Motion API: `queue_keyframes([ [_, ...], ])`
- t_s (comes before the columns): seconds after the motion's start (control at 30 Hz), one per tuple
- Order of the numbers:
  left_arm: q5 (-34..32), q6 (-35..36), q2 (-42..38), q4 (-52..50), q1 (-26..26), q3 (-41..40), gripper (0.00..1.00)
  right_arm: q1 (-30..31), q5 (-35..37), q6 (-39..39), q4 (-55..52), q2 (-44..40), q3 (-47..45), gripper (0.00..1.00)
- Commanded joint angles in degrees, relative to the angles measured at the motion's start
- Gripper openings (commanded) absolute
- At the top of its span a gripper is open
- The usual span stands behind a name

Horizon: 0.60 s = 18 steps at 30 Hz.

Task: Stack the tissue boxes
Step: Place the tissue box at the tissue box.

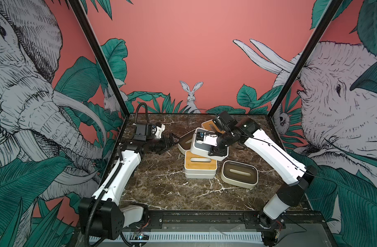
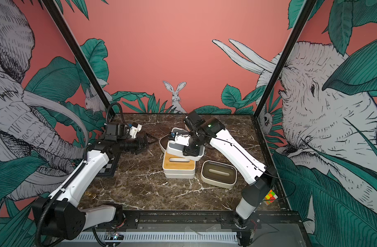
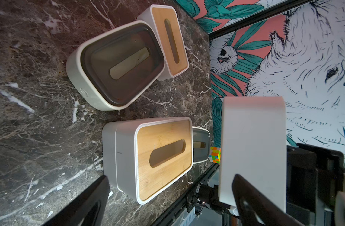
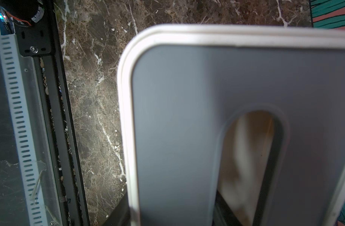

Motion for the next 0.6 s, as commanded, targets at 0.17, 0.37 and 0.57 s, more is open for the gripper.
queue_keyframes([
  [0.17, 4.35, 2.18, -1.75, -0.27, 0.42, -2.93, 0.99, 3.15, 3.15, -1.86, 0.07, 2.98, 1.28, 0.40],
  [0.37, 5.60, 1.08, -2.74, 2.68, 0.35, -6.08, 0.99, 4.37, 4.51, -2.31, 0.17, 4.52, 0.67, 0.40],
  [0.57, 5.31, 3.27, -1.11, -0.85, 0.38, -5.89, 0.99, 5.03, 4.72, -2.55, 0.76, 5.12, -0.92, 0.40],
])
